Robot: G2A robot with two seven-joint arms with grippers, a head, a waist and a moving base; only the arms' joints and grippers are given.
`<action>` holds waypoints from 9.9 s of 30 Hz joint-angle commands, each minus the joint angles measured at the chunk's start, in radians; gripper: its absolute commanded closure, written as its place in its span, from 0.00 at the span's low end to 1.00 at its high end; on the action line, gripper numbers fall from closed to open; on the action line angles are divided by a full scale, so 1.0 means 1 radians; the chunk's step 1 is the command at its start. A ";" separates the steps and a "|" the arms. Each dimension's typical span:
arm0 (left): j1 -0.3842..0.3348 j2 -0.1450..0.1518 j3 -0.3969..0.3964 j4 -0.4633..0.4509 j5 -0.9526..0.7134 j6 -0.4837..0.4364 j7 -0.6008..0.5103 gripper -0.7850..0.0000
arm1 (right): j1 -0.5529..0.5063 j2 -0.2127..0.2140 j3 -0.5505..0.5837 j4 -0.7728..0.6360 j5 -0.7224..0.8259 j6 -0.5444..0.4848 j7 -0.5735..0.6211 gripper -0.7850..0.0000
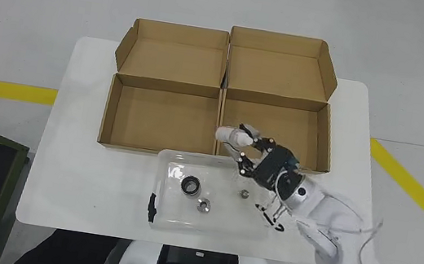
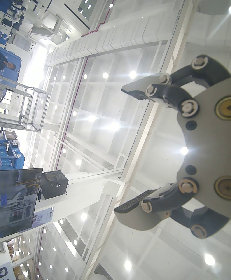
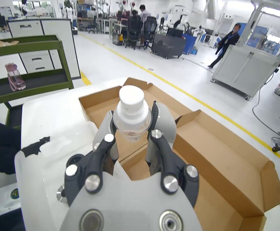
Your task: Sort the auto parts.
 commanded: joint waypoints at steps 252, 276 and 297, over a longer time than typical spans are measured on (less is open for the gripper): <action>0.000 0.000 0.000 0.000 0.000 0.000 0.000 0.00 | -0.001 0.125 0.217 0.022 0.086 -0.216 0.338 1.00; 0.000 0.000 0.000 0.000 0.000 0.000 0.000 0.00 | 0.173 0.117 0.101 0.200 0.016 -0.194 0.335 1.00; 0.000 0.000 0.000 0.000 0.000 0.000 0.000 0.00 | 0.286 0.097 -0.022 0.291 0.080 -0.132 0.519 1.00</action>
